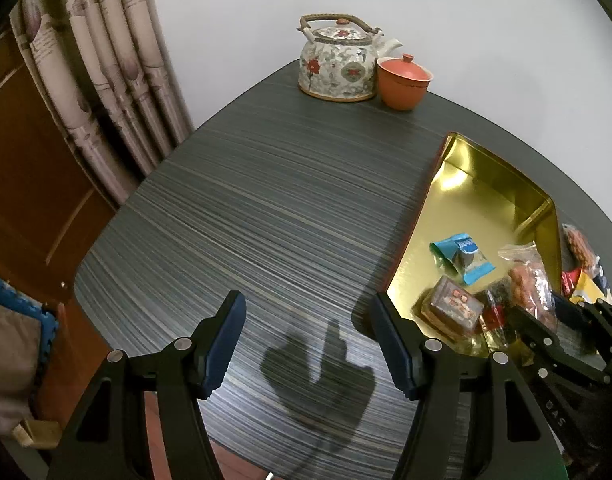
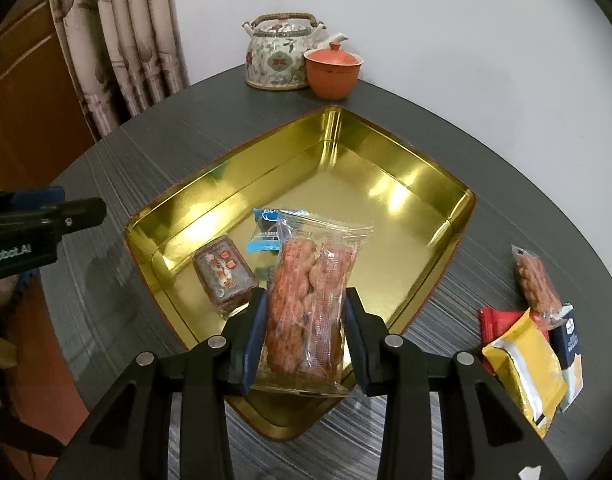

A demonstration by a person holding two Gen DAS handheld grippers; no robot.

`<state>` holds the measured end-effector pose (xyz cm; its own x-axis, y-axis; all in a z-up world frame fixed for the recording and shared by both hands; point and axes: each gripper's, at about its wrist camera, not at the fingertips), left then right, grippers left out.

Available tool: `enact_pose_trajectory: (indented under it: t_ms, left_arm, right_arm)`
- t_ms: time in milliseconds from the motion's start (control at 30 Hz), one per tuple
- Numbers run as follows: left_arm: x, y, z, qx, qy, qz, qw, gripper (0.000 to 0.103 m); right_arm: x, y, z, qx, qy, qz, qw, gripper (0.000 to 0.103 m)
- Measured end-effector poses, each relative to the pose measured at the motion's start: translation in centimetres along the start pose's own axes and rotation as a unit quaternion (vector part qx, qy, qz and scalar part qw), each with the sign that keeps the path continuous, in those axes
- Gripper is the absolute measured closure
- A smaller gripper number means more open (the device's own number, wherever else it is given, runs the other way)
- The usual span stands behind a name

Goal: Organize snacks
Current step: 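Carry the clear meat-stick bag into the gold tray and open the right tool, then grasp the dark brown printed box on the table with the right tool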

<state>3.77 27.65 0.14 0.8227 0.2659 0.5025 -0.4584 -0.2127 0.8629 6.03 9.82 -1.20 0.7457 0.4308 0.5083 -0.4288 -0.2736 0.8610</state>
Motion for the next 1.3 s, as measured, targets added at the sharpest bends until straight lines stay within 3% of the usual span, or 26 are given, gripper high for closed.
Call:
enact_pose_trajectory:
  t_ms: [567,800,1300]
  left_arm:
    - [-0.2,-0.2,0.4,-0.001,-0.009,-0.005,0.9999,0.037]
    - [-0.2,-0.4,0.5,-0.001,-0.013,-0.008,0.9999,0.037]
    - [-0.4,-0.5,0.6,0.004,-0.019,-0.009,0.9998,0.037]
  right_arm:
    - [0.1,-1.2,0.2,-0.002,-0.001,-0.011,1.0,0.067]
    - [-0.2,-0.4,0.3,0.009,-0.008,0.003,1.0,0.048]
    - [-2.5,5.8,3.0,0.007,-0.028,0.046,0.999,0.039]
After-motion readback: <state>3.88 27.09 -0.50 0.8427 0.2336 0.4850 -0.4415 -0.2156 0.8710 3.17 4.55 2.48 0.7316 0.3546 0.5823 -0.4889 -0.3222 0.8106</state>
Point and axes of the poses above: each gripper's, at about its wrist camera, not at the fingertips, and y roughly against the way its jaws point, z to its right, x to its top, and after that the axes turned 4 degrees about x, right-handed
